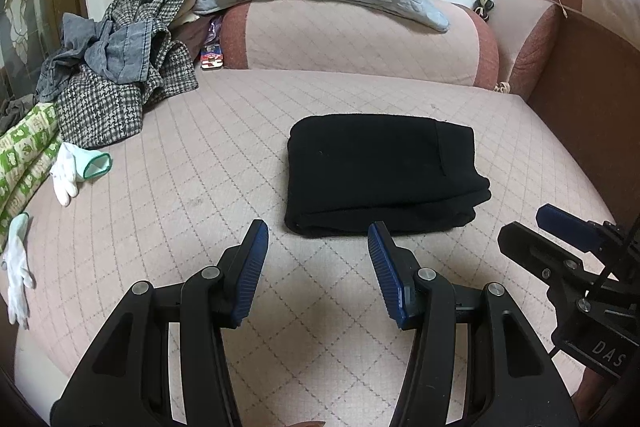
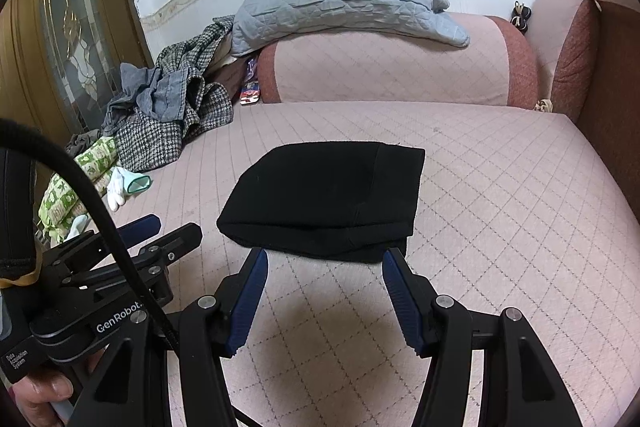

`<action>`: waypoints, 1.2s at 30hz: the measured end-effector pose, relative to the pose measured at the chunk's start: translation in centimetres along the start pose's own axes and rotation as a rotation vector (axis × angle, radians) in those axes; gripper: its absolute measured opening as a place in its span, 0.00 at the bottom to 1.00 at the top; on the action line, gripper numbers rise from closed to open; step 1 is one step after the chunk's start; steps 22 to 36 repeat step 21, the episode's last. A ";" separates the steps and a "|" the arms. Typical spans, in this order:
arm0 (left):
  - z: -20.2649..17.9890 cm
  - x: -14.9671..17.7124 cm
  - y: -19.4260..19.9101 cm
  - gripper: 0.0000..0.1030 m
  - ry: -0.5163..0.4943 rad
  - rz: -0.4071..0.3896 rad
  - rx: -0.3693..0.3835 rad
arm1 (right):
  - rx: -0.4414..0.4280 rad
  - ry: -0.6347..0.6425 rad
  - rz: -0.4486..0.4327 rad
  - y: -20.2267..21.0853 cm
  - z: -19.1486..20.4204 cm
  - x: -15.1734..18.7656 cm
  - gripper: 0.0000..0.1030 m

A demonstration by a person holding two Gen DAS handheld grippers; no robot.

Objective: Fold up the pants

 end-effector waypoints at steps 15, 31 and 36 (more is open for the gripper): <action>-0.6 -0.3 0.3 0.51 -0.014 -0.029 0.020 | 0.003 -0.001 0.007 -0.1 0.2 0.2 0.56; -0.7 -0.1 0.7 0.51 -0.011 -0.021 0.025 | 0.014 0.000 -0.003 0.3 -0.1 0.0 0.56; -0.7 -0.1 0.7 0.51 -0.011 -0.021 0.025 | 0.014 0.000 -0.003 0.3 -0.1 0.0 0.56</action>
Point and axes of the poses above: each gripper's, at about its wrist camera, not at the fingertips, and y roughly against the way its jaws point, z to its left, x to its underside, the point moved 9 cm from there along -y, roughly the way its jaws point, and after that the axes turned 15 degrees about -z, right-handed, at the moved point
